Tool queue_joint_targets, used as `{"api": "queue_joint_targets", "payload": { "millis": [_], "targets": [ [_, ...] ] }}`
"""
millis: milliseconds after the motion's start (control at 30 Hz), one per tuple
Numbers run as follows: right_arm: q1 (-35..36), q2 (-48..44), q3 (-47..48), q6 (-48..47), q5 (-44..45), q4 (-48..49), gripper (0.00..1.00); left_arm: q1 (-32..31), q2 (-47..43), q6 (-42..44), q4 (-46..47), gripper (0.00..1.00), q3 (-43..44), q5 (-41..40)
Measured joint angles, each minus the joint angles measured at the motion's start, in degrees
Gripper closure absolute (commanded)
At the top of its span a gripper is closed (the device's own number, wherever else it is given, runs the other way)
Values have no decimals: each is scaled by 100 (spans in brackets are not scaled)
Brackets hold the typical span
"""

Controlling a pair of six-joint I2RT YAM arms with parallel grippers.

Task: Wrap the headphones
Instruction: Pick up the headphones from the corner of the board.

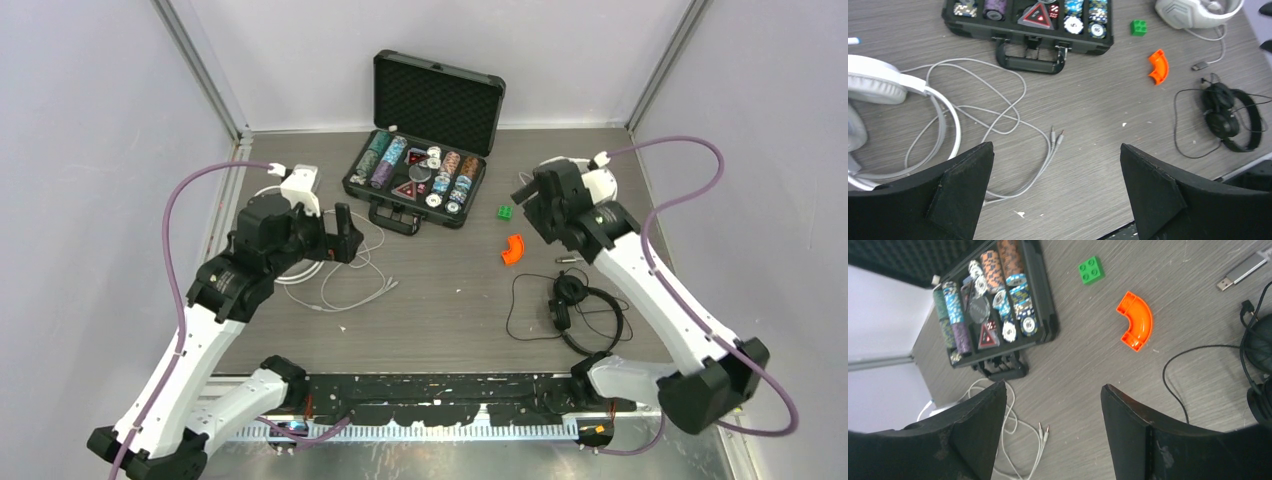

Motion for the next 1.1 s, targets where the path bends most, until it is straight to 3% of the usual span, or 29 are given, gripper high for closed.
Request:
{"api": "queue_joint_targets", "payload": {
  "millis": [200,500,733,1100],
  "targets": [
    [-1246,1091,616,13,-350,42,36,0,-181,125,-116,0,-273,-195],
    [-3244,2197,800,203,-800,46,38,0,-433,140,-212,0,-181,-138],
    [-3578,2664,997,404,-872,-138,34,0,-549,140,-256,0,-181,-133],
    [-3967,3303,997,503,-981,-138,36,0,-590,138,-387,0,-181,-136]
  ]
}}
